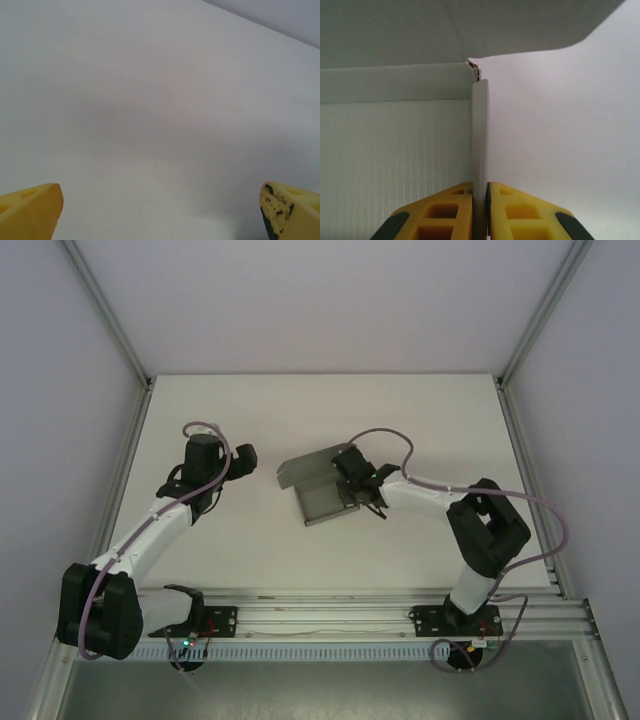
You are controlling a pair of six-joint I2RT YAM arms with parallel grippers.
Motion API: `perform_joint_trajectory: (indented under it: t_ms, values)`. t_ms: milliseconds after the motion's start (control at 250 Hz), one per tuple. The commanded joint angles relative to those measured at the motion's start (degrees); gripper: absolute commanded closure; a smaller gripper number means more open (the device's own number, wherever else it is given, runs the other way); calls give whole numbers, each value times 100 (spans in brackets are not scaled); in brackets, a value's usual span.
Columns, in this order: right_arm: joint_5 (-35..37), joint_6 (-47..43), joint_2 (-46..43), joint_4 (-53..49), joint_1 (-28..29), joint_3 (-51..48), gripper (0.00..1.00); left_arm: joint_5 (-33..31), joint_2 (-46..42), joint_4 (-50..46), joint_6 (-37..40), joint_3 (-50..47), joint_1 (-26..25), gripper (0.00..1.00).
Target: Assemble paper box
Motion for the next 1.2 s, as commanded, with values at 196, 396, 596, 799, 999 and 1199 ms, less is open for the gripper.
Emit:
perform_joint_trajectory:
  t_ms: [196, 396, 596, 799, 999, 1199]
  values:
    - [1623, 1944, -254, -716, 503, -11, 72, 1778, 273, 678, 950, 92, 3, 0]
    - [1466, 1057, -883, -558, 502, -82, 17, 3228, 626, 428, 2333, 476, -180, 0]
    - [366, -1339, -1771, -353, 275, -122, 1, 3191, 942, -279, 3735, 1116, -566, 0]
    - [-842, -2840, -1686, -1079, -605, 592, 0, 3621, 1685, -1326, 4989, 2061, -630, 0]
    - [-2102, -3913, -962, -1794, -1308, 1254, 1, 3351, 2513, -2111, 5262, 2836, -673, 0]
    - [-1587, -1958, -1424, -1084, -1310, 525, 7, 3142, 2094, -1145, 4418, 2075, -686, 0]
